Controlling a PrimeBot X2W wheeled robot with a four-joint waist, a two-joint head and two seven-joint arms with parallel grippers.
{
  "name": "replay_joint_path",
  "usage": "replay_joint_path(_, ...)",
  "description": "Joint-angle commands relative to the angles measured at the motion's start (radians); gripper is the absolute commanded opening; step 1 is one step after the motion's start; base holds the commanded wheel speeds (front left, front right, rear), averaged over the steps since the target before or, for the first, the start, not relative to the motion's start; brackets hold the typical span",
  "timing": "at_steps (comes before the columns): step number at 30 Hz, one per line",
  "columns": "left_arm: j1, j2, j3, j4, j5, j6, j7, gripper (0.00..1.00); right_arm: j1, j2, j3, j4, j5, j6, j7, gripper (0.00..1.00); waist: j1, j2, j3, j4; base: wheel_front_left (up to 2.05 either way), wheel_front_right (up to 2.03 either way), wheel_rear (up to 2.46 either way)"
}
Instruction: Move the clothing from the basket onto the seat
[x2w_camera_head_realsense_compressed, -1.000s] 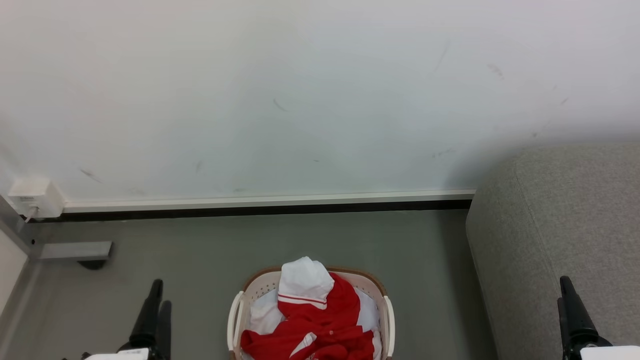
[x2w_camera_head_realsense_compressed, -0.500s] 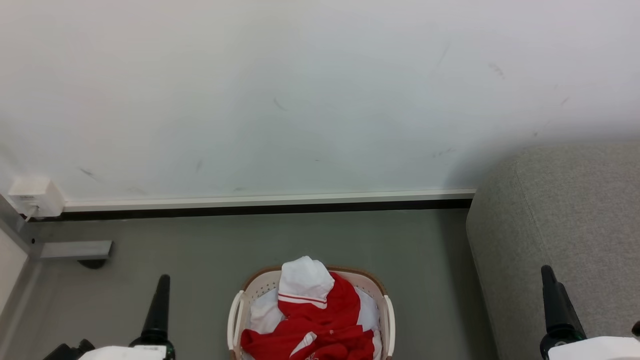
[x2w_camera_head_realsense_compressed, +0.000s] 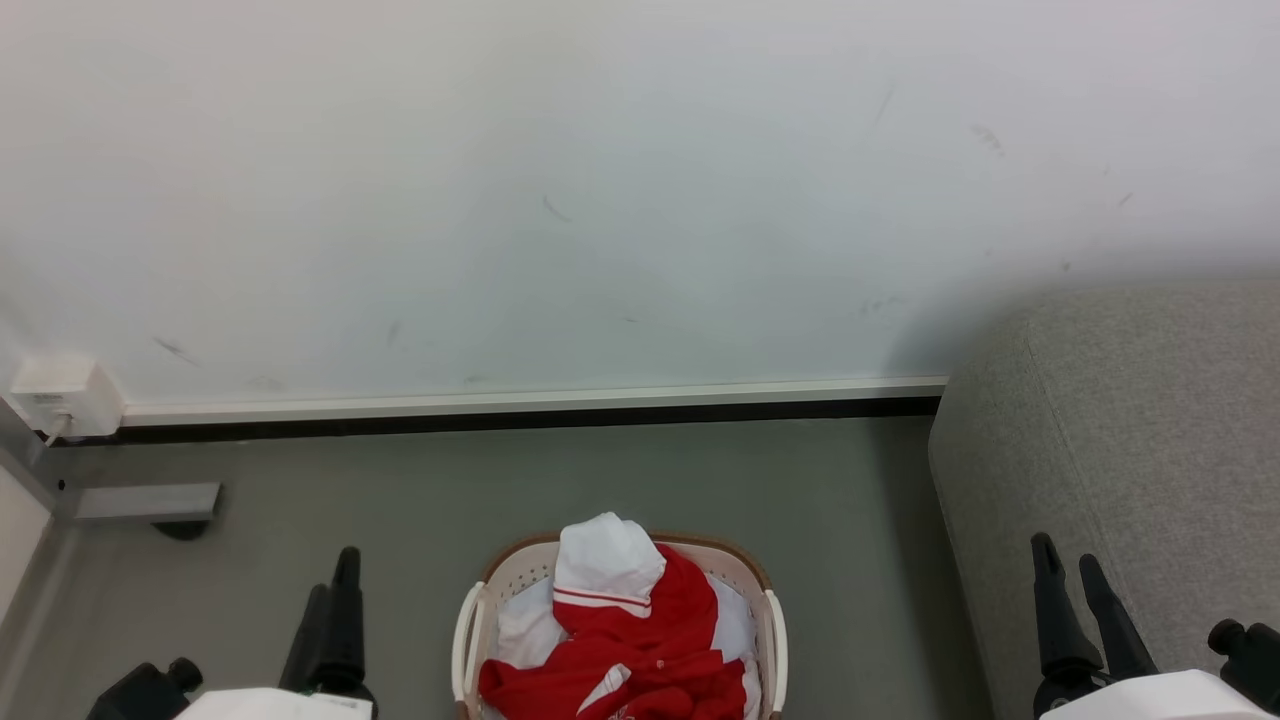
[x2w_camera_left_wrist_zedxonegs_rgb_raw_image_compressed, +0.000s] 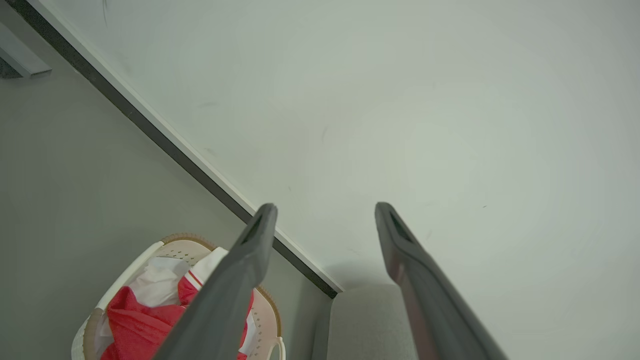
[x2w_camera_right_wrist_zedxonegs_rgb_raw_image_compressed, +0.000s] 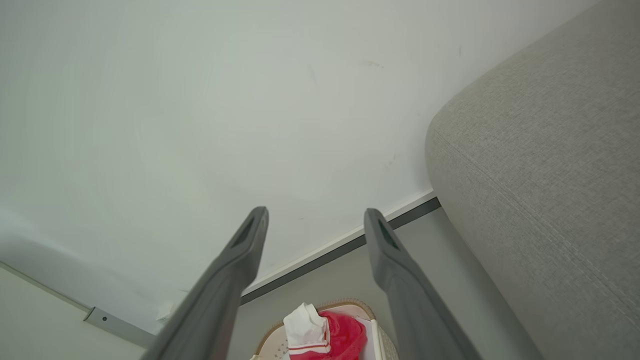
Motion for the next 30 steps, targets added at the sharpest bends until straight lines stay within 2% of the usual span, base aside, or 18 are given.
replay_joint_path(1, -0.002, 0.009, -0.004, -0.019, 0.044, 0.003, -0.009, 1.0, -0.024, -0.01, 0.006, -0.01, -0.043, -0.001, -0.011, 1.0, 0.0, 0.0, 0.0, 0.0, 0.0, 0.0, 0.0)
replay_joint_path(11, 0.012, 0.01, -0.018, -0.034, 0.224, 0.018, -0.043, 1.0, -0.032, -0.012, 0.023, 0.006, -0.184, -0.001, -0.044, 1.0, 0.0, 0.0, -0.002, 0.0, 0.0, 0.0, 0.0)
replay_joint_path(30, 0.038, 0.012, -0.031, -0.062, 0.483, 0.033, -0.095, 1.0, -0.038, -0.014, 0.039, 0.01, -0.411, -0.001, -0.097, 1.0, 0.0, 0.0, -0.001, 0.001, 0.0, 0.0, 0.0)
